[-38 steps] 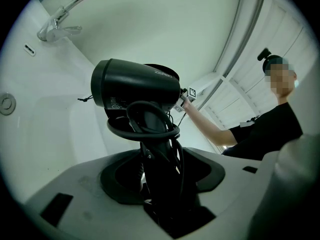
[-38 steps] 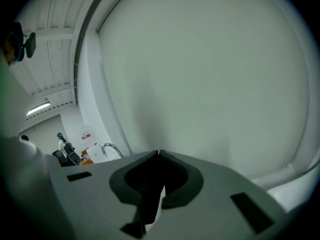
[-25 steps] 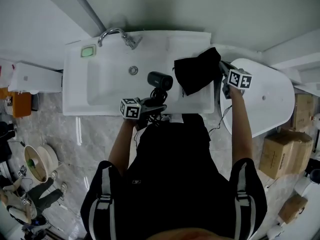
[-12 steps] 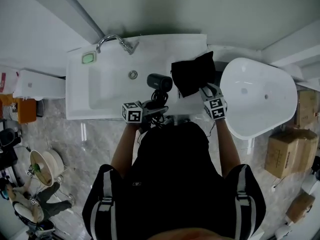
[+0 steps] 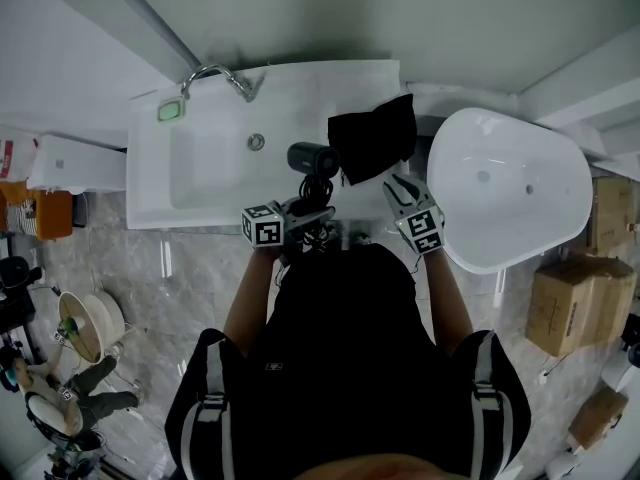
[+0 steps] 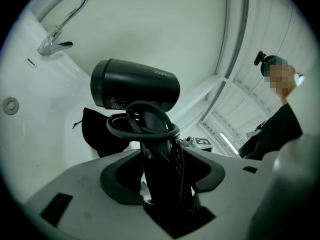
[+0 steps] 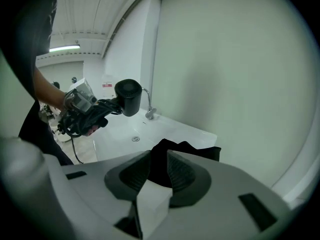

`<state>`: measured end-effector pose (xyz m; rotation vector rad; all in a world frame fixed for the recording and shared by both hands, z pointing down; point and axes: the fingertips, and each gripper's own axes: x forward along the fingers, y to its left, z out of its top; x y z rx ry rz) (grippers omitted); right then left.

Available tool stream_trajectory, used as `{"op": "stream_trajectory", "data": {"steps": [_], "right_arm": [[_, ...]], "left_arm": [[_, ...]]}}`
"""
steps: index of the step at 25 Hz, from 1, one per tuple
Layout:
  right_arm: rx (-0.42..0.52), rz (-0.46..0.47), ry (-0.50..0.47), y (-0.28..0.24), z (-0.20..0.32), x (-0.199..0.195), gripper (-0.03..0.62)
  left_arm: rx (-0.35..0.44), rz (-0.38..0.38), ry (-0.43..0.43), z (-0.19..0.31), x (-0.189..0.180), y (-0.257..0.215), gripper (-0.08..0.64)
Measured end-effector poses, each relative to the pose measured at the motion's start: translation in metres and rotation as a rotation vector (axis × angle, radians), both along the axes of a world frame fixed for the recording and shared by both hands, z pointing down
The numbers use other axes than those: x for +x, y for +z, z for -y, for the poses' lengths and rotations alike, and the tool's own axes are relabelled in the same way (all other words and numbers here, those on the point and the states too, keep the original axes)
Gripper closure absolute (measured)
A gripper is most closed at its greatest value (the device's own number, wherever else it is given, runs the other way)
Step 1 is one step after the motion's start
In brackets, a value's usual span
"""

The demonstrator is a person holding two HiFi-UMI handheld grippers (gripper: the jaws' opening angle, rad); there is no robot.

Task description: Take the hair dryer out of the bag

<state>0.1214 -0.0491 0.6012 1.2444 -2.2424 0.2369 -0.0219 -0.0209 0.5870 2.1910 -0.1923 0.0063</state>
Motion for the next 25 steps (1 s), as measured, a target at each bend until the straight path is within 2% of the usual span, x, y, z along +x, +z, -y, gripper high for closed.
{"op": "stream_trajectory", "data": {"steps": [6, 13, 25], "right_arm": [[-0.034, 0.071, -0.049, 0.004, -0.024, -0.001, 0.453], [-0.052, 0.109, -0.088, 0.008, -0.04, 0.002, 0.454], [-0.049, 0.122, -0.133, 0.013, -0.067, 0.009, 0.463]], "left_arm": [[0.067, 0.045, -0.086, -0.006, 0.019, -0.009, 0.333], [0.061, 0.053, -0.137, -0.02, 0.03, -0.011, 0.333], [0.067, 0.066, -0.215, -0.041, 0.037, -0.001, 0.333]]}}
